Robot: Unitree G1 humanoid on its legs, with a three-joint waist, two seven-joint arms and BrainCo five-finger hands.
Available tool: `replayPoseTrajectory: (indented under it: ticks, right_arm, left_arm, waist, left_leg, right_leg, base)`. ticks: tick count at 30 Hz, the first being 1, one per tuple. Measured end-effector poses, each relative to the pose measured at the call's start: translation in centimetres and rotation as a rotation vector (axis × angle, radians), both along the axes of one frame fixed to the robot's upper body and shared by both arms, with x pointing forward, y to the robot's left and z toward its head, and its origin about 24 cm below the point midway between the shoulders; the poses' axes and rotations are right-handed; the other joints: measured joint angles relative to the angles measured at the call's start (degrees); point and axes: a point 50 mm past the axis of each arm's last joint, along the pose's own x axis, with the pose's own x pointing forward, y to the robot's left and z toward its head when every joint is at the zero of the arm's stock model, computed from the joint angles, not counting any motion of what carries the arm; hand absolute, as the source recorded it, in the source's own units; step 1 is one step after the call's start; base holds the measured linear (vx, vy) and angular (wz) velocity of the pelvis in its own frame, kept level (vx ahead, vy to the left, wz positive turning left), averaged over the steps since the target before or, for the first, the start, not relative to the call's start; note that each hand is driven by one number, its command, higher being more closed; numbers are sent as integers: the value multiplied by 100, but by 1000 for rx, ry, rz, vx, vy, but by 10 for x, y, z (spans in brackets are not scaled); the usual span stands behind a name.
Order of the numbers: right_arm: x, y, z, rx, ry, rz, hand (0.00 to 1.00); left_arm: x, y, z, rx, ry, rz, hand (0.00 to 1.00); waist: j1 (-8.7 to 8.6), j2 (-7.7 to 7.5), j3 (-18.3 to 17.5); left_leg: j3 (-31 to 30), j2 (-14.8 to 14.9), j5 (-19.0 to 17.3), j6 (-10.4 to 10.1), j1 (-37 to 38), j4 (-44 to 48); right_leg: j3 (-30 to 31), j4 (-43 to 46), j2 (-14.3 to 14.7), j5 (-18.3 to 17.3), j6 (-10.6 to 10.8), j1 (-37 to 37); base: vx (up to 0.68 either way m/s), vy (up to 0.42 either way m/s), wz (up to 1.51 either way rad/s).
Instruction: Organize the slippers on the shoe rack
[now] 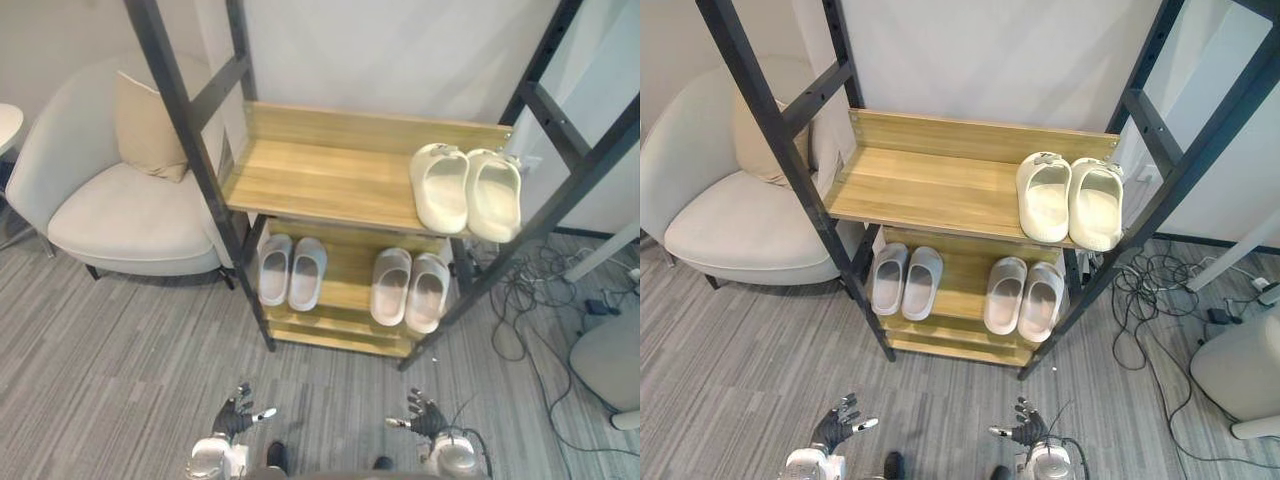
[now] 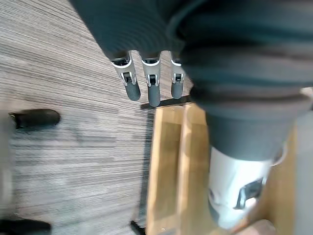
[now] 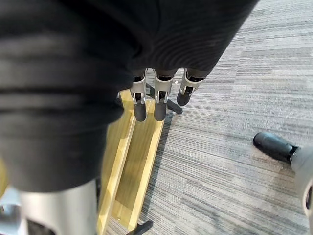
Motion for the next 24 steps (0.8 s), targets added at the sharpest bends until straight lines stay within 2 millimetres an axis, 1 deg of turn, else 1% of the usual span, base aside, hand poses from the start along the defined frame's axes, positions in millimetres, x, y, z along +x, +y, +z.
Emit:
replayPoseTrajectory:
  ticks: [2, 5, 6, 7, 8, 9, 10, 11, 12, 13, 14, 15, 16, 17, 18, 19, 20, 21, 22, 23, 24]
  right_arm:
    - [-1, 1, -1, 0, 7, -2, 0]
    - [-3, 0, -3, -10, 22, -10, 0]
    - [-4, -1, -4, -17, 33, -16, 0]
    - [-6, -1, -5, -19, 42, -21, 0]
    - [-6, 1, -6, -14, 47, -24, 0]
    - [-6, 8, -7, 4, 47, -27, 0]
    - [-5, 9, -7, 5, 46, -28, 0]
    - [-3, 12, -6, 11, 42, -26, 0]
    - [-1, 15, -6, 15, 38, -19, 0]
    - [3, 20, -5, 26, 28, -9, 0]
    - [4, 25, -5, 34, 28, -1, 0]
    - [4, 27, -5, 38, 29, 6, 0]
    - [4, 28, -5, 42, 25, 7, 0]
    - [4, 28, -4, 40, 23, 5, 0]
    - [4, 27, -4, 40, 22, 0, 0]
    - [4, 27, -5, 44, 22, -7, 0]
    - [4, 27, -5, 48, 23, -13, 0]
    - [2, 27, -5, 50, 24, -16, 0]
    - [2, 21, -5, 36, 27, -19, 0]
    - [5, 15, -4, 19, 19, -24, 0]
    - [7, 11, -3, 8, 15, -24, 0]
  left_arm:
    - [-4, 2, -3, 16, 21, 27, 0]
    - [-9, -1, -7, 30, 44, 21, 0]
    - [-8, -4, -7, 26, 46, 21, 0]
    - [-8, -6, -8, 26, 45, 21, 0]
    - [-7, -5, -7, 33, 43, 27, 0]
    - [-8, -2, -7, 42, 46, 32, 0]
    - [-8, -1, -7, 40, 41, 44, 0]
    - [-7, 0, -6, 47, 39, 59, 0]
    - [-7, 2, -6, 51, 36, 66, 0]
    - [-6, 4, -4, 58, 27, 72, 0]
    - [-1, 3, -3, 58, 15, 67, 0]
    - [0, 3, -2, 60, 9, 67, 0]
    - [4, 3, -1, 62, -3, 74, 0]
    - [7, 3, 0, 64, -11, 80, 0]
    - [12, 2, 2, 61, -25, 86, 0]
    - [13, 2, 2, 60, -26, 87, 0]
    - [12, 1, 2, 59, -25, 88, 0]
    - [11, 3, 1, 62, -22, 86, 0]
    - [12, 0, -1, 56, -10, 89, 0]
    - [13, -7, -1, 35, -13, 91, 0]
    - [12, -14, -2, 12, -13, 99, 0]
  waist:
    - [-1, -2, 1]
    - [20, -19, 3]
    - [32, -11, 19]
    - [27, -41, 38]
    - [33, -139, 89]
    - [74, -246, 143]
    - [89, -293, 170]
    - [157, -291, 198]
    - [182, -286, 234]
    - [187, -279, 319]
    - [162, -238, 369]
    - [149, -249, 368]
    - [133, -227, 371]
    - [125, -212, 380]
    - [114, -197, 391]
    - [108, -183, 403]
    - [103, -181, 409]
    - [87, -273, 406]
    - [52, -262, 459]
    - [66, -79, 469]
    - [135, 71, 506]
  left_leg:
    - [24, 7, -32, -11, 56, -23]
    - [48, -1, -90, -33, 110, -20]
    - [21, -15, -152, 22, 95, 11]
    - [-48, -46, -182, 43, 66, 49]
    - [-92, -114, -292, 71, 9, 218]
    - [-210, -221, -475, 120, -27, 458]
    - [-276, -241, -563, 161, -70, 561]
    - [-373, -242, -678, 185, -105, 743]
    - [-434, -241, -744, 199, -106, 851]
    - [-651, -240, -840, 243, -93, 1021]
    - [-918, -232, -909, 347, -87, 1192]
    - [-1113, -230, -951, 378, -112, 1280]
    - [-1425, -224, -991, 374, -185, 1327]
    - [-1706, -239, -991, 373, -235, 1318]
    - [-1999, -284, -991, 371, -286, 1316]
    - [-2226, -328, -995, 356, -297, 1311]
    - [-2442, -400, -1022, 296, -317, 1316]
    - [-2595, -589, -1069, 207, -443, 1407]
    - [-2824, -668, -1168, 118, -520, 1611]
    - [-2857, -588, -1223, 48, -665, 1728]
    - [-2866, -484, -1260, -9, -729, 1772]
  right_leg:
    - [21, 0, 6, -15, 4, 44]
    - [4, 33, -12, -128, 29, 49]
    - [-60, 290, -86, -288, 75, -20]
    - [-109, 716, -204, -529, 121, -171]
    - [-147, 1176, -397, -781, 237, -305]
    - [-166, 1731, -627, -960, 331, -358]
    - [-173, 2006, -730, -992, 382, -399]
    - [-8, 2745, -884, -919, 421, -674]
    - [201, 3195, -932, -800, 424, -829]
    - [591, 3826, -954, -542, 439, -1047]
    - [989, 4384, -909, -488, 392, -1325]
    - [1175, 4480, -767, -834, 394, -1371]
    - [1337, 4337, -500, -1266, 254, -1388]
    - [1494, 4062, -246, -1493, 163, -1413]
    - [1681, 3666, -20, -1578, 154, -1438]
    - [1847, 3237, 131, -1580, 139, -1432]
    - [2015, 2657, 224, -1542, 97, -1358]
    - [2071, 2165, 186, -1340, -44, -1338]
    - [1955, 2198, 118, -1187, -97, -1302]
    - [1725, 2076, 170, -1248, -150, -1250]
    - [1540, 1939, 234, -1227, -193, -1220]
  base:
    - [-2, 6, -7]
    - [3, 11, -3]
    - [47, 33, 20]
    - [51, 41, 37]
    - [69, 61, 51]
    - [58, 39, 48]
    - [67, 41, 48]
    - [39, 50, 37]
    - [68, 121, 54]
    - [133, 128, 78]
    - [157, 85, 100]
    - [161, -16, 127]
    - [96, -55, 140]
    - [102, -106, 162]
    - [110, -153, 151]
    - [124, -181, 143]
    - [118, -222, 135]
    - [89, -246, 137]
    - [120, -258, 125]
    - [155, -195, 95]
    - [168, -109, 67]
